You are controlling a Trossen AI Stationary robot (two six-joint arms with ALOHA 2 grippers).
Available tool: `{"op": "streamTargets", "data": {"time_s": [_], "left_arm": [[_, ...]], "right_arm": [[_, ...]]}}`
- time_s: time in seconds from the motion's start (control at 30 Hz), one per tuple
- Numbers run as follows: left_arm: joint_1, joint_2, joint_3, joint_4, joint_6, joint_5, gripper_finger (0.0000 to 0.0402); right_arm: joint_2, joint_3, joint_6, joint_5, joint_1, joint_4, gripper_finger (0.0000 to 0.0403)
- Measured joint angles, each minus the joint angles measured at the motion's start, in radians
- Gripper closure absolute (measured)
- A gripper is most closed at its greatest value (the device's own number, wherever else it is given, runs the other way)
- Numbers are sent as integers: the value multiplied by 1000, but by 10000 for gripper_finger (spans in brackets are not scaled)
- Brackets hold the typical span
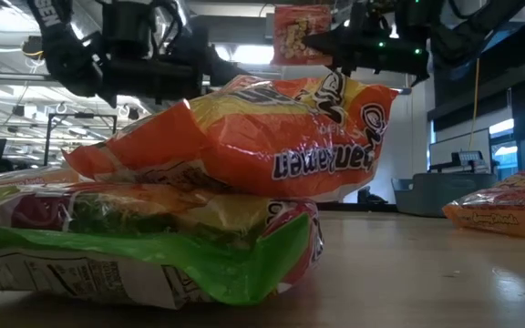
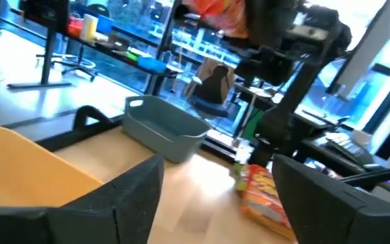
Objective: Sort Maruchan noodles
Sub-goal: Put the orange noodle pack into the yellow bin
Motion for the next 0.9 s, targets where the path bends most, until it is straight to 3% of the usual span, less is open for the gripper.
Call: {"op": "streamTargets", "data": {"time_s": [0.2,0.37,0.5,0.6,0.7,0.9], "left_arm": [[10,0,59,2,119,30,125],[62,-43,113,-4,125,122,126],[136,-121,144,-155,125,175,126],[184,-165,187,-280,127,211,126],[209,-160,228,-358,127,310,126],[205,-133,263,-382,127,390,127]], "right_arm": [[104,0,77,-52,1,192,287],[151,0,97,-72,21,194,287],[155,0,68,-139,39,137,286],[156,0,49,-126,60,122,286],[156,-1,17,-75,88,118,286],[153,-2,3,-71,99,113,286]]}}
